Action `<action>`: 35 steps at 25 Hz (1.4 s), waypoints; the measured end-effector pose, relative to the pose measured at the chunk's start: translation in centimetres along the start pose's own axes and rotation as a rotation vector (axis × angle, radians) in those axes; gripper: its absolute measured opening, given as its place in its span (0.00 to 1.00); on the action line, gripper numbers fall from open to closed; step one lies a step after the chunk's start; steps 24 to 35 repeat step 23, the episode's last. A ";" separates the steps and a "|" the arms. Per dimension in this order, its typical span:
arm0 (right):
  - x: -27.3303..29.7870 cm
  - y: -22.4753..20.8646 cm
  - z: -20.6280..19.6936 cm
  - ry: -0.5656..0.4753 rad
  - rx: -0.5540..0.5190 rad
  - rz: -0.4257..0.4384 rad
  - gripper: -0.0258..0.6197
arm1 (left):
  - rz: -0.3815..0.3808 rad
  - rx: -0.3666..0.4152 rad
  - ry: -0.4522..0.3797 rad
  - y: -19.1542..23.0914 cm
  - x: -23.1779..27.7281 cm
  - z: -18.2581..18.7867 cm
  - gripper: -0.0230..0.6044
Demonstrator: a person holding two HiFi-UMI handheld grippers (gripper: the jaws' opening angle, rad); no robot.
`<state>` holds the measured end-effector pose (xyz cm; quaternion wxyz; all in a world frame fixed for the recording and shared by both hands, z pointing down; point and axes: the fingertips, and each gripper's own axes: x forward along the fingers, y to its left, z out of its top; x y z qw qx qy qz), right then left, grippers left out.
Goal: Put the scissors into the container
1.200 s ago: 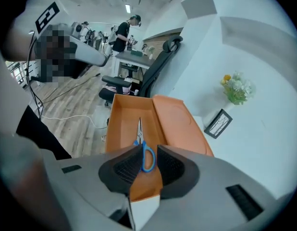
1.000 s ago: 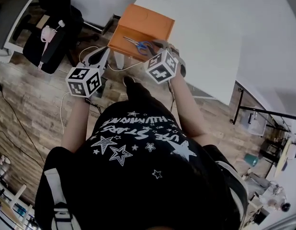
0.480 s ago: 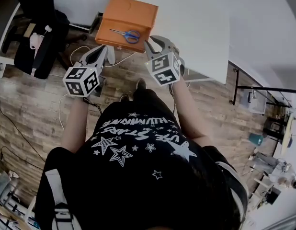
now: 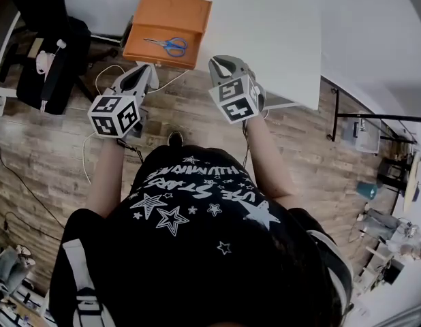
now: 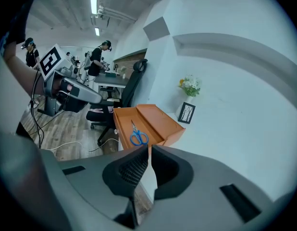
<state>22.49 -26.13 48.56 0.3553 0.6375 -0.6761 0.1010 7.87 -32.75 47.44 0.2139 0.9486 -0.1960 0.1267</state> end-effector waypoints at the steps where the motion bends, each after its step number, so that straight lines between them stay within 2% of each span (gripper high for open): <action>1: -0.4 0.1 -0.5 0.000 0.001 0.003 0.13 | 0.003 0.001 0.002 -0.5 -0.1 -0.3 0.07; 14: -9.2 -0.9 -9.7 0.008 0.043 0.038 0.12 | 0.042 0.015 0.025 -11.2 -1.2 -5.1 0.07; 23: -15.4 -0.7 -13.5 0.000 0.046 0.041 0.12 | 0.051 0.021 0.019 -18.0 -3.5 -7.5 0.07; 35: -15.4 -0.7 -13.5 0.000 0.046 0.041 0.12 | 0.051 0.021 0.019 -18.0 -3.5 -7.5 0.07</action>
